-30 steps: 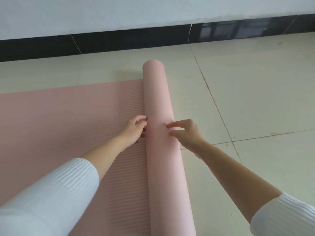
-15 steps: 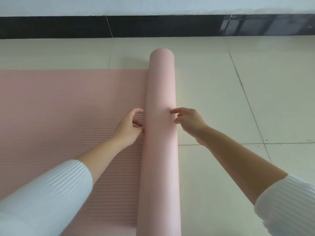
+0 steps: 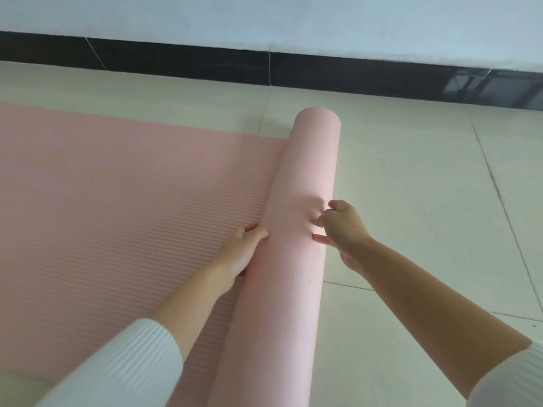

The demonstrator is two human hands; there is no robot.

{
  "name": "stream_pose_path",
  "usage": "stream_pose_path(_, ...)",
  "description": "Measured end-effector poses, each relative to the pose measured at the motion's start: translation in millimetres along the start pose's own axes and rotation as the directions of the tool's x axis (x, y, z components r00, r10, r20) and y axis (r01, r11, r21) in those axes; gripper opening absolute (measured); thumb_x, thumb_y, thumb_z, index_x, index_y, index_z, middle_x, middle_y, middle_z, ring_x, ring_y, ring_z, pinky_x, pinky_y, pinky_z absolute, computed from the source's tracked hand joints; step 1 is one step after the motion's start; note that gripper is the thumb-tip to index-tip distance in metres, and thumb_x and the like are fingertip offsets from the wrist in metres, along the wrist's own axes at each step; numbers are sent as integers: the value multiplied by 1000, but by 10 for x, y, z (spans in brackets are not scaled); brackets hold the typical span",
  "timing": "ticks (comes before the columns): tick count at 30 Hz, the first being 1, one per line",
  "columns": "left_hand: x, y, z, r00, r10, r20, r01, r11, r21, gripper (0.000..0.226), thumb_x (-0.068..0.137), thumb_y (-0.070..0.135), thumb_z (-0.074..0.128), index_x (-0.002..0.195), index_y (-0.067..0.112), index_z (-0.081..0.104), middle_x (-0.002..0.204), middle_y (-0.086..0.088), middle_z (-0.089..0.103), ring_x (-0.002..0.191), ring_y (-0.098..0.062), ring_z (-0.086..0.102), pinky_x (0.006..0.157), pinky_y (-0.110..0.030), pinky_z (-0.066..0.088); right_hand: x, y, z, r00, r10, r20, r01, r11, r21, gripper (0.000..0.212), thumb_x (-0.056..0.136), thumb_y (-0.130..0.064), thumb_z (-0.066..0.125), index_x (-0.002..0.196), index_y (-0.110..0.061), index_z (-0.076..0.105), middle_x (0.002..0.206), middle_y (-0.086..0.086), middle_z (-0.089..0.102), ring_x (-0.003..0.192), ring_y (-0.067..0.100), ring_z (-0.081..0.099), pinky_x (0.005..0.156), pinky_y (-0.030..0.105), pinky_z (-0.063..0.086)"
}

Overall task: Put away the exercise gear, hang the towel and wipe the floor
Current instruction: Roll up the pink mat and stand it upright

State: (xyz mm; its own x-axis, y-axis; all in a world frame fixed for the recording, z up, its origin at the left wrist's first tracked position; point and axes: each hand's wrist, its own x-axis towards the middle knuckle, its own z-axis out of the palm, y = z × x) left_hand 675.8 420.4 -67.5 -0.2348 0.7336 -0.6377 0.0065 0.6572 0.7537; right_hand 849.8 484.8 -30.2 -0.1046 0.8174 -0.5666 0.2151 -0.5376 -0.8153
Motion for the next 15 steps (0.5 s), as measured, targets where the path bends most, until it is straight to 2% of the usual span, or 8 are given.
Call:
stream_pose_path(2,41,26,-154,989,115,-91,-107,991,86,29,87,25,60,115,25,58,99,10,64,86,-9,62,70,-30,47,51,-38,102,1000,-5,-5,5,998,-59,37,88,9,42,121,-2,56,89,-1,52,88,21,57,93,45,53)
stream_pose_path(4,83,23,-312,982,152,-109,-140,984,107,29,87,15,59,116,23,61,101,7,67,89,-16,66,74,-35,51,91,-78,239,996,-84,-9,81,980,-183,35,84,6,40,100,-11,65,86,3,56,80,23,54,89,49,53)
stream_pose_path(6,66,19,-412,993,95,-76,-93,995,38,24,90,12,56,109,25,64,99,1,69,82,-21,66,69,-35,53,137,-120,387,981,-193,18,181,878,-443,42,84,-1,39,113,-17,65,112,6,55,94,24,49,84,40,51)
stream_pose_path(7,36,23,-446,997,60,-47,-59,998,9,20,92,15,54,105,25,65,97,-2,70,79,-19,64,67,-34,53,155,-137,451,972,-233,26,204,789,-579,48,84,-4,40,123,-22,61,124,5,47,107,24,43,88,36,43)
stream_pose_path(9,-8,24,-490,1000,-6,7,6,1000,7,16,94,29,52,106,29,64,100,0,71,80,-17,63,67,-32,51,159,-173,526,957,-290,1,206,678,-706,54,82,-7,42,127,-33,55,131,1,35,121,23,29,90,37,32)
stream_pose_path(10,-25,21,-504,999,-31,36,30,999,19,19,93,39,52,108,32,61,103,3,71,82,-16,64,68,-31,51,156,-183,529,954,-299,-10,207,684,-699,53,81,-8,42,124,-37,55,131,-1,33,121,22,28,91,38,32)
stream_pose_path(12,-71,17,-496,992,-62,106,59,998,28,30,88,56,53,113,39,54,100,10,69,84,-13,65,68,-30,50,155,-171,479,963,-270,-15,211,785,-583,47,83,-10,42,118,-38,57,129,0,34,113,21,35,88,34,38)
stream_pose_path(15,-130,5,-422,984,-43,174,30,997,74,51,77,64,64,120,47,42,92,15,73,80,-8,71,66,-30,51,105,-120,362,979,-195,-64,160,922,-354,34,88,-14,47,114,-32,59,124,1,45,86,10,52,63,25,44)
